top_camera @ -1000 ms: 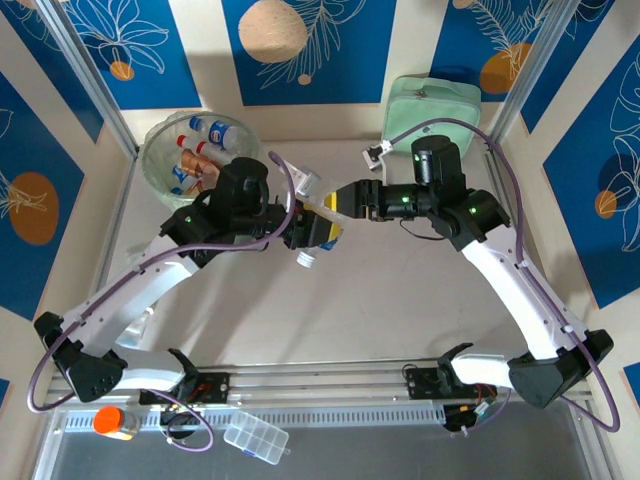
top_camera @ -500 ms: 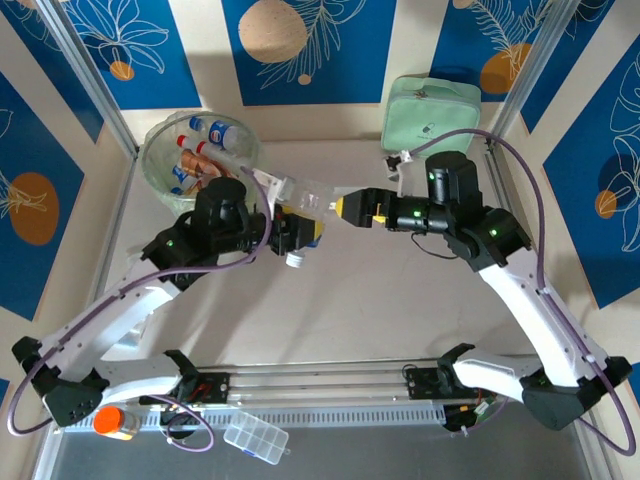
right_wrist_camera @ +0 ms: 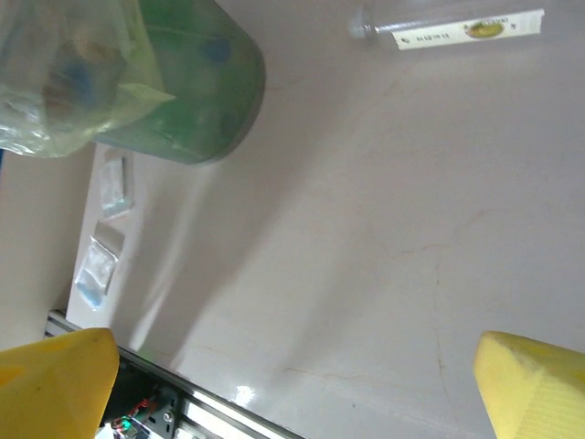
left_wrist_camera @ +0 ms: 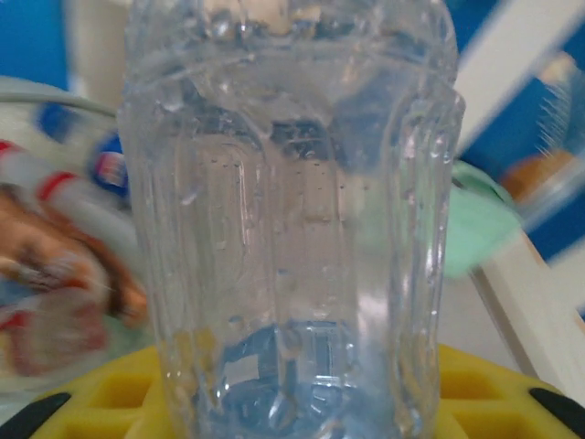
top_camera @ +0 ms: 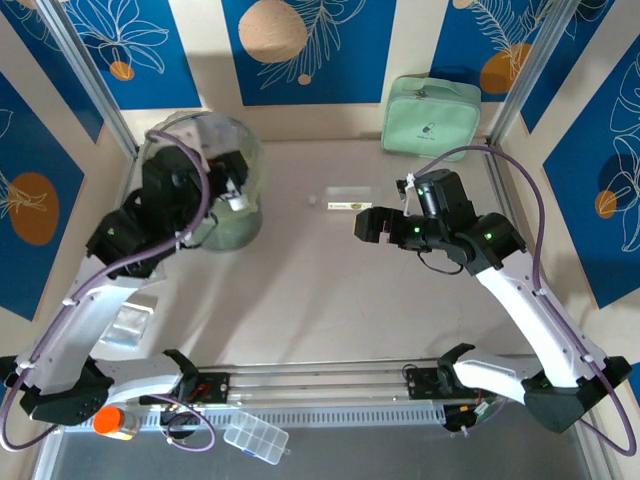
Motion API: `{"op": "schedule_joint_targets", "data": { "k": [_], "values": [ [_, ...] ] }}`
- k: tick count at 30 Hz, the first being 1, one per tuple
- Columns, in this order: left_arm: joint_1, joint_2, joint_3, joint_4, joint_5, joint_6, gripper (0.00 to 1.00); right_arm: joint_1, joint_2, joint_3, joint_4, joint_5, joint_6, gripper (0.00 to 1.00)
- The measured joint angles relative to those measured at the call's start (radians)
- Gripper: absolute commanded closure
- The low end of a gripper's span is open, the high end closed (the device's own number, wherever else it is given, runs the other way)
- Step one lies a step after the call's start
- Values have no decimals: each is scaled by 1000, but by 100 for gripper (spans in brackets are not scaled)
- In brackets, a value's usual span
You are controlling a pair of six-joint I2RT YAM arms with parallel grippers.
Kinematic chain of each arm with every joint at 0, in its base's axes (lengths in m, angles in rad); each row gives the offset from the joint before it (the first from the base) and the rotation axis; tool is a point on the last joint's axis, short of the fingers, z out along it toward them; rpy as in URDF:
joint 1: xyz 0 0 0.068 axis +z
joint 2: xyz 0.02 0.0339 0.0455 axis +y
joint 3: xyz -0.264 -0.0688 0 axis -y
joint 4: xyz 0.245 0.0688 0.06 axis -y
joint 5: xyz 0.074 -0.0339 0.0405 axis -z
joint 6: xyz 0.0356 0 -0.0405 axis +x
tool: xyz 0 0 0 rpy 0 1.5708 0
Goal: Put the plastic bottles in the bin
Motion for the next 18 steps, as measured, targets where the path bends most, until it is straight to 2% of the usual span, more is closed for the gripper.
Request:
{"op": "schedule_joint_targets", "data": {
  "k": [5, 11, 18],
  "values": [
    [191, 58, 98, -172, -50, -177, 85, 0, 2, -14, -27, 16, -3, 0],
    [276, 156, 103, -297, -74, -329, 85, 0, 2, -26, -34, 15, -3, 0],
    [415, 261, 104, -281, -30, -373, 81, 1, 2, -38, -53, 12, -3, 0]
  ]
}}
